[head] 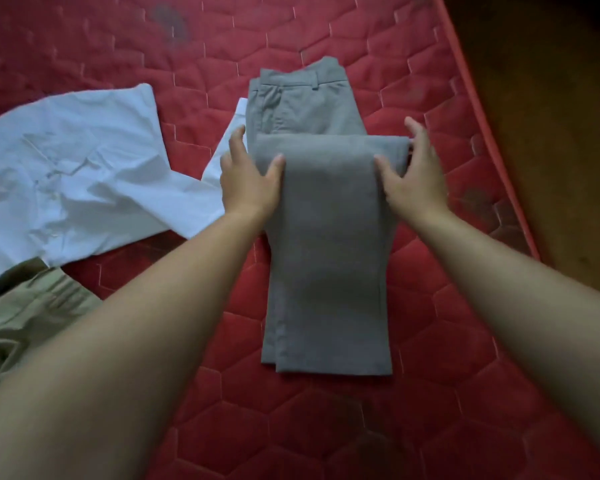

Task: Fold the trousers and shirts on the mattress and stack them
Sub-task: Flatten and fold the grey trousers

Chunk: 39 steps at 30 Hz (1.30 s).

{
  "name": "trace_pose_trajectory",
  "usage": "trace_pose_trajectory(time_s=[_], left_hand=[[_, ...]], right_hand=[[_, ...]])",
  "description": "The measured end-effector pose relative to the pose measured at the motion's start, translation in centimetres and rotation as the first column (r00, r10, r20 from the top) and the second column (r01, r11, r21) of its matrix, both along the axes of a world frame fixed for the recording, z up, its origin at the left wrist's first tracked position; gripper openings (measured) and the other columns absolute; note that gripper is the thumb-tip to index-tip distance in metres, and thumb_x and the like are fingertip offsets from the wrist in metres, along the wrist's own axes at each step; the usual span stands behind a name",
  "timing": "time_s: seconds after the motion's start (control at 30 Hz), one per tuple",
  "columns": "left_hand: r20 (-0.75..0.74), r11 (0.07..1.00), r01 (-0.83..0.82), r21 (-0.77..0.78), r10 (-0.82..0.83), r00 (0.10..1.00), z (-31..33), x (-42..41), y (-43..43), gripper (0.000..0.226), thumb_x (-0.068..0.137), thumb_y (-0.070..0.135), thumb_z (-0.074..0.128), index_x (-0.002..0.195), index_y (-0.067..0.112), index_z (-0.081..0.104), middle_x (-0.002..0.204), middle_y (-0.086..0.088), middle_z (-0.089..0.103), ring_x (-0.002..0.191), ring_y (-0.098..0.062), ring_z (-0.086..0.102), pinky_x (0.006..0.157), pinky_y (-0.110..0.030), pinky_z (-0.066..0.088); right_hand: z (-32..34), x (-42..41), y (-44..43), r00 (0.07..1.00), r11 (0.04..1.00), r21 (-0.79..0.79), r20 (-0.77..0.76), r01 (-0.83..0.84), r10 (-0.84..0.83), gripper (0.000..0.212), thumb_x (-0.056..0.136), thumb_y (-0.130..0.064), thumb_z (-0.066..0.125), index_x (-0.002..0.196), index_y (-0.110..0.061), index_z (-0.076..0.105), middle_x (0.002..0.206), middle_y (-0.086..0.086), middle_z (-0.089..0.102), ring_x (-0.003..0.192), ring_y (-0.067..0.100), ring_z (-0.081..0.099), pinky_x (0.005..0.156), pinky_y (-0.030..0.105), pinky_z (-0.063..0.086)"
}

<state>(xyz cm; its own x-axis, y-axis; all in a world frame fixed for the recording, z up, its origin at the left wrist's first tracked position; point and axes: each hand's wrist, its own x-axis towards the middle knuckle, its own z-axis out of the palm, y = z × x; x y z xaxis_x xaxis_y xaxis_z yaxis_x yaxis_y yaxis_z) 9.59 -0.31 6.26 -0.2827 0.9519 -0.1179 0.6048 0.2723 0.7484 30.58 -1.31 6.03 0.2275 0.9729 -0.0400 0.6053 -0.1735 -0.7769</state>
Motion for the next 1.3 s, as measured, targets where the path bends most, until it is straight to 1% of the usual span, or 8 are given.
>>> trace_pose_trajectory(time_s=[0.17,0.43,0.57,0.7,0.87,0.97,1.1,1.3], left_hand=[[-0.069,0.915,0.058,-0.399,-0.094,0.993,-8.6,0.5,-1.9,0.081,0.086,0.042,0.06,0.148,0.019,0.013,0.142,-0.02,0.029,0.129,-0.04,0.036,0.108,-0.041,0.029],[-0.045,0.966,0.035,-0.257,-0.048,0.998,-10.4,1.1,-6.1,0.051,0.088,0.033,0.059,0.132,0.013,0.043,0.128,-0.011,0.056,0.117,-0.035,0.048,0.095,-0.037,0.04],[-0.027,0.953,0.058,-0.298,-0.069,0.997,-8.7,0.9,-12.9,0.052,0.088,0.034,0.06,0.133,0.013,0.043,0.127,-0.009,0.057,0.115,-0.033,0.049,0.095,-0.038,0.041],[0.008,0.911,0.093,-0.401,-0.098,0.995,-7.0,1.1,-20.3,0.053,0.087,0.035,0.061,0.133,0.016,0.043,0.129,-0.006,0.054,0.117,-0.027,0.05,0.097,-0.037,0.042],[-0.304,0.925,0.009,-0.38,-0.134,0.943,-6.5,1.4,-20.7,0.041,0.082,0.046,0.063,0.116,0.022,0.058,0.125,-0.005,0.042,0.12,-0.025,0.036,0.097,-0.046,0.033],[-0.205,0.908,0.016,-0.419,-0.112,0.972,-6.3,1.9,-17.9,0.035,0.081,0.045,0.065,0.101,0.016,0.06,0.112,-0.005,0.05,0.111,-0.026,0.045,0.091,-0.041,0.037],[0.096,0.97,0.011,-0.244,0.013,0.995,-4.6,2.3,-16.1,0.016,0.09,0.028,0.059,0.091,0.014,0.051,0.086,0.002,0.057,0.085,-0.021,0.056,0.071,-0.029,0.04],[0.204,0.969,-0.166,0.182,0.128,0.971,-0.8,-0.3,-8.3,0.014,0.092,0.025,0.056,0.091,0.016,0.044,0.078,0.017,0.047,0.069,0.009,0.048,0.062,-0.005,0.035]], right_hand=[[-8.3,-0.3,-1.0,0.985,0.933,-0.352,0.121,-0.074,0.124,0.082,0.087,-0.042,0.059,0.149,-0.019,0.011,0.152,0.016,0.01,0.139,0.033,0.02,0.112,0.036,0.02],[-10.7,-1.1,-4.7,0.998,0.995,-0.077,-0.035,0.057,-0.06,0.073,0.08,-0.027,0.071,0.142,-0.019,0.033,0.135,0.006,0.04,0.116,0.005,0.037,0.083,-0.009,0.015],[-9.0,-0.5,-11.1,0.999,0.987,-0.158,-0.048,0.005,-0.013,0.074,0.08,-0.028,0.072,0.142,-0.022,0.032,0.137,0.001,0.038,0.117,-0.001,0.033,0.095,0.008,0.024],[-7.1,0.5,-18.0,1.0,0.974,-0.226,-0.01,-0.027,0.026,0.069,0.081,-0.026,0.071,0.14,-0.019,0.036,0.135,0.001,0.041,0.117,-0.002,0.033,0.097,0.007,0.022],[-5.8,1.6,-19.7,0.98,0.976,-0.203,0.195,0.08,-0.04,0.047,0.086,-0.02,0.063,0.131,-0.014,0.05,0.125,0.006,0.056,0.119,0.027,0.044,0.101,0.046,0.035],[-5.2,1.2,-18.6,0.996,0.985,-0.161,0.081,0.059,-0.047,0.039,0.087,-0.009,0.06,0.126,-0.01,0.053,0.123,0.007,0.058,0.113,0.025,0.052,0.098,0.038,0.04],[-3.1,0.8,-16.3,0.993,0.993,-0.019,-0.014,0.118,-0.119,0.036,0.088,-0.006,0.058,0.123,-0.015,0.054,0.111,-0.008,0.059,0.097,0.012,0.057,0.084,0.022,0.046],[0.0,-0.3,-5.4,0.983,0.959,0.223,-0.093,0.173,-0.156,0.031,0.086,-0.014,0.059,0.116,-0.018,0.055,0.09,-0.021,0.054,0.073,-0.008,0.051,0.068,0.012,0.042]])
